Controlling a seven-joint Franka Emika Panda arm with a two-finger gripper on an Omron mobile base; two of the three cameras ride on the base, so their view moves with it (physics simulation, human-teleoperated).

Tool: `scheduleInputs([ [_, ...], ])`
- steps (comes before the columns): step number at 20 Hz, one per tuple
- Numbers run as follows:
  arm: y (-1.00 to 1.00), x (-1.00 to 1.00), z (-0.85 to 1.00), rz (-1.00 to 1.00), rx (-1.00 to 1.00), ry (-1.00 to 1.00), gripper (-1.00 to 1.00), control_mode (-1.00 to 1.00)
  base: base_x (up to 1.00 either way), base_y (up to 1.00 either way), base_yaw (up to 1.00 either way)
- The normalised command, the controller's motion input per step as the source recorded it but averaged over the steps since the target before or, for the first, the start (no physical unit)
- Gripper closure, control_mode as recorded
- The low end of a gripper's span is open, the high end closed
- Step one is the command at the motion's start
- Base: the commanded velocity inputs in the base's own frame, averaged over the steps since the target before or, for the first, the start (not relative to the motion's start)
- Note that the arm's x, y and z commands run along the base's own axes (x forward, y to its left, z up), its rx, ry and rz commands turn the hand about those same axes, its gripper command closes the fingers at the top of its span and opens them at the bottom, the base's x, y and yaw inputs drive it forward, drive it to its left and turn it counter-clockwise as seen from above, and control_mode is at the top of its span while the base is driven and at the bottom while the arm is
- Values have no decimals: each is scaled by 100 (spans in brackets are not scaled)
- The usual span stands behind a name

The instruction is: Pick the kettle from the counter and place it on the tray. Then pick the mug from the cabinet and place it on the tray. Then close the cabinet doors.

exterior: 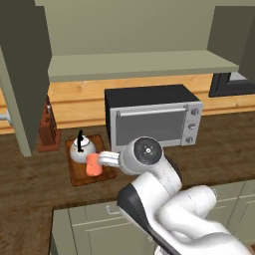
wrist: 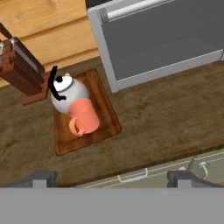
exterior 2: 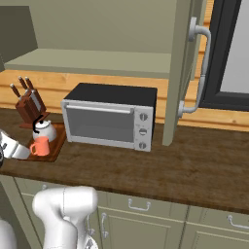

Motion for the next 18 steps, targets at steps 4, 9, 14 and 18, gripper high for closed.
scheduleInputs([
  [4, -18, -30, 37, 0, 0, 2, -100, -100, 0, 0, 0],
  [9, -23, -33, 26, 0, 0, 1, -100, -100, 0, 0, 0],
  [14, -29, -39, 29, 0, 0, 0, -100, -100, 0, 0, 0],
  [18, -24, -34, 30, 0, 0, 0, -100, -100, 0, 0, 0],
])
